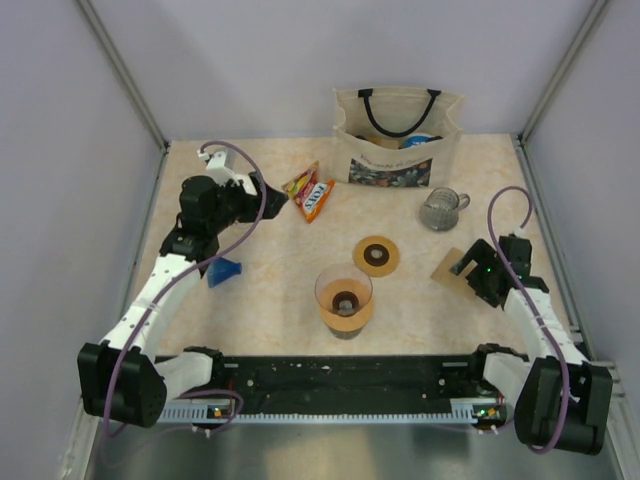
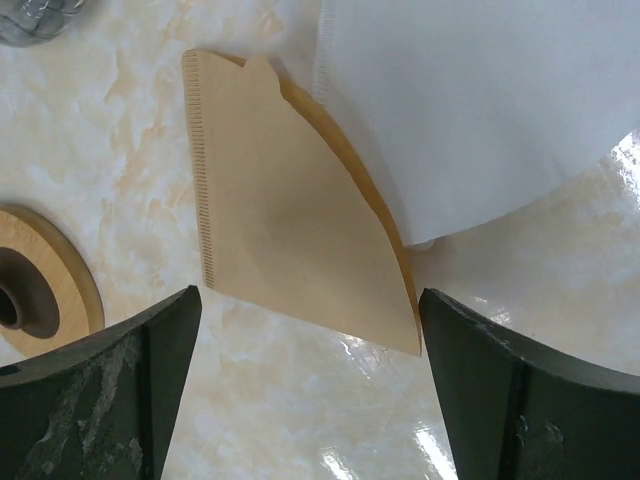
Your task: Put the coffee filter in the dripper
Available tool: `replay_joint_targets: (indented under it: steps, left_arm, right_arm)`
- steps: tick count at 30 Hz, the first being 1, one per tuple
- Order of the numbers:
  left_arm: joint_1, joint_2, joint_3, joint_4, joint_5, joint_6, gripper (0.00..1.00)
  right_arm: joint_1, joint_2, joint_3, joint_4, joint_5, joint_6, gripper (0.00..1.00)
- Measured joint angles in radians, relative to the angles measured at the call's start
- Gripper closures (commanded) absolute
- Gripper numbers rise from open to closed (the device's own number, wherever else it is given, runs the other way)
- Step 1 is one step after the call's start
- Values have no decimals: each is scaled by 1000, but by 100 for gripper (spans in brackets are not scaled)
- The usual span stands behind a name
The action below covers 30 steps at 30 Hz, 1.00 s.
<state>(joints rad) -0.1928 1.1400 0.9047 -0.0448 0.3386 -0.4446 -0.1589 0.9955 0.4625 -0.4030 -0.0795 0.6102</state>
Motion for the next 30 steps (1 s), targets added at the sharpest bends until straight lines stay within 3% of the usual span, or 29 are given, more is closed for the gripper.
replay_joint_targets:
  steps: [9,21,26,30]
  left_arm:
    - [8,0,0,1,13,-2,1]
    - [12,0,0,1,24,-3,1]
    - [14,0,0,2,36,-3,1]
    - [15,2,0,1,39,-3,1]
  right_arm:
    - [8,-15,-6,51,-20,-30,16]
    - [8,2,-36,135,-30,-45,16]
    - [8,22,29,158,37,-100,16]
    - [8,111,124,233,3,-175,17]
